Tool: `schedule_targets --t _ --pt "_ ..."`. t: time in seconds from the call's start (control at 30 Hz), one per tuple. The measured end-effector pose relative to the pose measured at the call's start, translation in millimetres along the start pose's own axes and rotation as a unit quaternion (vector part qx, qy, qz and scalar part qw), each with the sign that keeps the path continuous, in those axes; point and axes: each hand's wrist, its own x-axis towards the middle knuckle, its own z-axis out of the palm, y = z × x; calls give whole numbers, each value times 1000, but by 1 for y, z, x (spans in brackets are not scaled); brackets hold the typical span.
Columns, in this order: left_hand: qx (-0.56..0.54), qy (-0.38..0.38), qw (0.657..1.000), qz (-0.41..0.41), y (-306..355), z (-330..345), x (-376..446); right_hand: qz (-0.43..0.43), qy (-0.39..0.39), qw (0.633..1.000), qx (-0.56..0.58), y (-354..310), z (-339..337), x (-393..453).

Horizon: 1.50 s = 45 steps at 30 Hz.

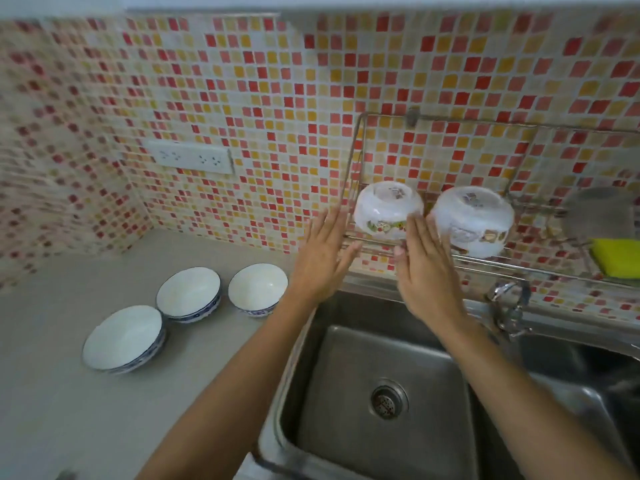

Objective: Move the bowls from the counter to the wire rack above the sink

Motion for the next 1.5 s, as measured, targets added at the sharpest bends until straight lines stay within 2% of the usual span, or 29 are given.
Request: schedule_targets --t 0.13,0.23,0.4,0.53,0.73,0.9,1.07,1.23,1.37,1.5 --pt "7 33 996 -79 -94 -38 -48 -91 -28 993 68 -87 53 -3" --pt "19 39 984 -174 -166 -69 -85 -103 -82 982 133 -160 101 -7" --pt "8 76 944 -321 -278 -101 -152 -16 -264 939 220 -256 194 -20" --pt "-33 91 895 -436 -343 -108 -198 54 -388 897 205 -299 267 -34" --pt "-119 79 812 -565 -394 -97 -237 159 -476 844 192 -333 329 -42" --pt "-181 54 770 -609 -403 -91 -236 195 -477 831 211 -350 343 -39" --pt "-215 78 766 -601 -392 -94 -238 247 -478 804 253 -356 334 -42" --pt "-317 130 739 -581 -356 -102 -239 260 -440 799 316 -334 301 -52" --pt "-420 116 709 -555 -313 -99 -219 244 -405 821 320 -297 262 -53" --pt "-462 81 718 -515 -257 -82 -190 240 -360 849 303 -246 215 -56"
